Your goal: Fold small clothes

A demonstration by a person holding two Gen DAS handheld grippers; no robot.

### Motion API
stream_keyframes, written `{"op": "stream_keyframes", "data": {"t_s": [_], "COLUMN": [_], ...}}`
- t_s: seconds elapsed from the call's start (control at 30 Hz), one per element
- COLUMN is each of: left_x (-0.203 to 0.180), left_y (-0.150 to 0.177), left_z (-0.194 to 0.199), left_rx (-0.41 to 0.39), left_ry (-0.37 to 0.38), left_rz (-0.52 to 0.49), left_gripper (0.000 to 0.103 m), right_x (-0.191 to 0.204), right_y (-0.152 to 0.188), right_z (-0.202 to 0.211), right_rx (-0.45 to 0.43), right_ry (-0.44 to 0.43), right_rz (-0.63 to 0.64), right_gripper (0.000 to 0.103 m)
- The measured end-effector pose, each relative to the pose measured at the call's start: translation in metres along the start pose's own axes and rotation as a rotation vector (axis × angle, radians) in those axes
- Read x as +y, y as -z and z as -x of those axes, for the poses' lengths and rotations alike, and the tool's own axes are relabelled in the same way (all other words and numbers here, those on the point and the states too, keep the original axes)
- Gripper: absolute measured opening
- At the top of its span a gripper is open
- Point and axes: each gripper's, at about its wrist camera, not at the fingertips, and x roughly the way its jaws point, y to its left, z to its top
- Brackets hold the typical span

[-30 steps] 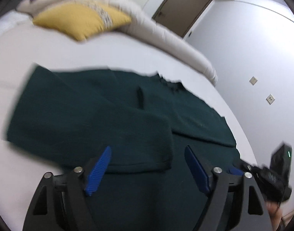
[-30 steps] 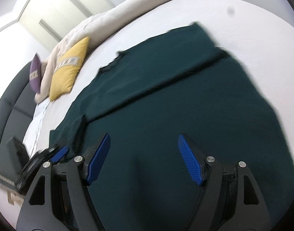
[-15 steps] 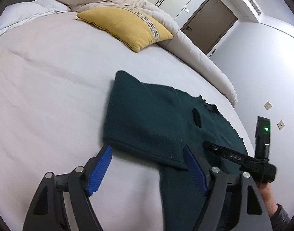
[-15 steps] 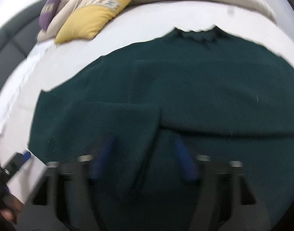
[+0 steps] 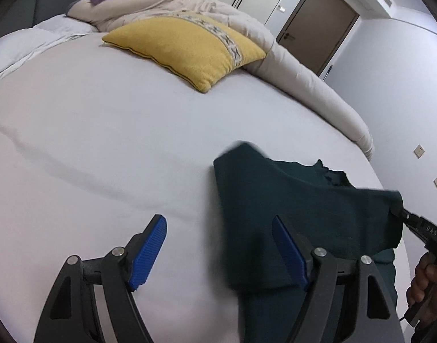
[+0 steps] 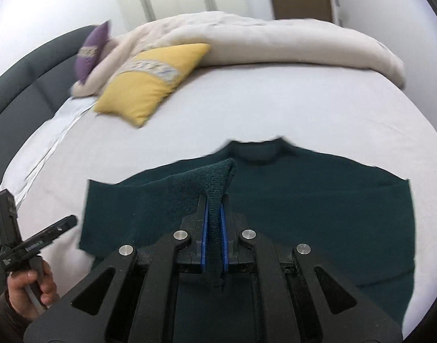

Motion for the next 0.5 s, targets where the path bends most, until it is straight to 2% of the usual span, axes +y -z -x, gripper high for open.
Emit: {"op": "stream_keyframes", "data": {"t_s": [0.1,0.2,0.4,0.43,0.47,0.5], "left_x": [-0.008,-0.022,-0.033,-0.036,-0.04,-0.045], "left_y": [-0.005,-0.007,-0.015,-0.016,-0.016,-0.015], "left_z": [-0.017,-0.039,-0.072,-0.076,-0.079,-0.084], "left_rx": [0.024,0.062,0.091,0.095,0.096,0.104], "left_ry": [-0.022,-0.042,-0.099,-0.112,-0.12,-0.124], "left_rz": [-0.018,-0.057,-0.081,-0.093,-0.111,-0.141], "left_gripper": [0.078,0.078,0.078,0.074,0.058,0.048], "right_x": [-0.054,-0.093,-0.107,-0.109,-0.109,-0.107], "right_y": [0.002,0.013,0.026,0.024,0.025,0.028], "right_z": [-0.021,-0.044,-0.062,-0.065,-0.068,-0.072], "right_rx": [0.022,0.047,0.048,0.054,0.059,0.066], "right_ry": [0.033,0.024,0.01,0.012,0.015,0.02], "right_rz": [-0.117,-0.228,-0.23,-0.225,-0.219,-0.211], "right_gripper": [0.006,0.006,0.006,0.006,0.006,0.006]}}
